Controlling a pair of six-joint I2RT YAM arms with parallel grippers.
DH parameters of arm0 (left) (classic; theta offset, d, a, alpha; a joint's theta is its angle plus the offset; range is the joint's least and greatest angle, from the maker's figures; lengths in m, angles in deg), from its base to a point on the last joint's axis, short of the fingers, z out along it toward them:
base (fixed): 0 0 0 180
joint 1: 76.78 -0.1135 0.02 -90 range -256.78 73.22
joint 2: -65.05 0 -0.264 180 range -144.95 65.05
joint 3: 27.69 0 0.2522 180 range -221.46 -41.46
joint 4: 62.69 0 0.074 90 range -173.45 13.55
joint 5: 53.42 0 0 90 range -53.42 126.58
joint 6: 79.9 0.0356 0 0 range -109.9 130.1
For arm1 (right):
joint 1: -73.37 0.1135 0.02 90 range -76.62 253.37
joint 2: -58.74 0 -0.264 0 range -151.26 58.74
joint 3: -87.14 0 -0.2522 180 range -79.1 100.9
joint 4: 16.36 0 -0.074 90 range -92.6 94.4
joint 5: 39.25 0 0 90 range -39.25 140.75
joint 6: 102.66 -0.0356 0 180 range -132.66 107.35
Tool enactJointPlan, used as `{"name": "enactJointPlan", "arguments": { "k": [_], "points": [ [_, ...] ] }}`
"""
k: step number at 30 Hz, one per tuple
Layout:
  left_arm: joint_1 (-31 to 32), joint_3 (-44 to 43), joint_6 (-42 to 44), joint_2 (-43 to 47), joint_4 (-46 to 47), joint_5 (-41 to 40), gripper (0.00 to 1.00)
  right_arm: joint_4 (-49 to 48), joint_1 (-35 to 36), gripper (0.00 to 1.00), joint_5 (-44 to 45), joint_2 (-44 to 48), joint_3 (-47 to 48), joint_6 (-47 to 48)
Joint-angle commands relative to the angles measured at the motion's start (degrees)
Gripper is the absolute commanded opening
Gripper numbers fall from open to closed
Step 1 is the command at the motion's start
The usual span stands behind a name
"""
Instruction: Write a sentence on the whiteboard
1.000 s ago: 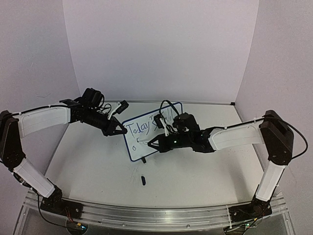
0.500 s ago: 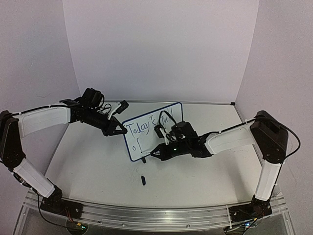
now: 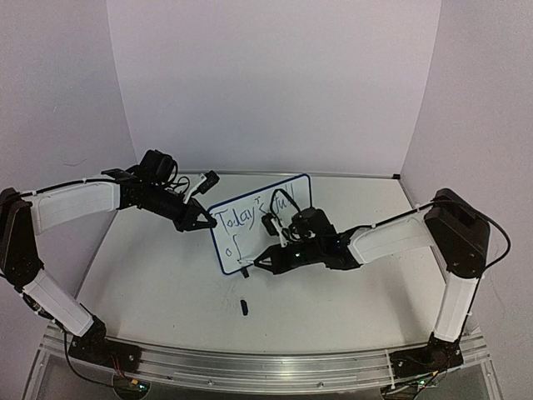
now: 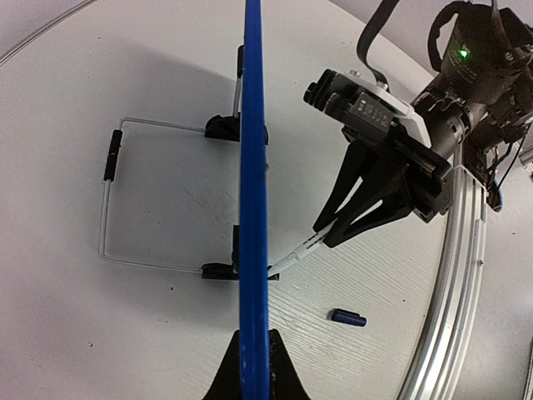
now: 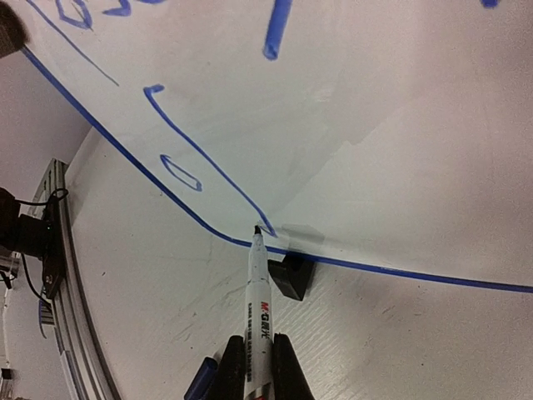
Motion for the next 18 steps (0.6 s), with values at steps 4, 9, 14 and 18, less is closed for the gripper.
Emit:
{"name": "enactJointPlan", "arguments": {
  "k": [4, 9, 14, 18],
  "points": [
    [0.9, -0.6, 0.7, -1.4, -3.8, -1.2, 0.0, -6.7, 0.2, 0.0, -3.0, 6.5, -0.8, -2.5],
    [0.9, -0.6, 0.7, -1.3, -3.8, -1.3, 0.0, -6.3, 0.2, 0.0, -1.6, 5.4, -0.4, -2.3],
    [0.9, -0.6, 0.7, -1.4, -3.8, -1.2, 0.0, -5.8, 0.2, 0.0, -0.9, 3.7, 0.3, -2.3],
    [0.9, -0.6, 0.7, -1.5, -3.9, -1.2, 0.0, -5.2, 0.2, 0.0, -0.2, 3.3, 0.4, -2.0]
  ]
}}
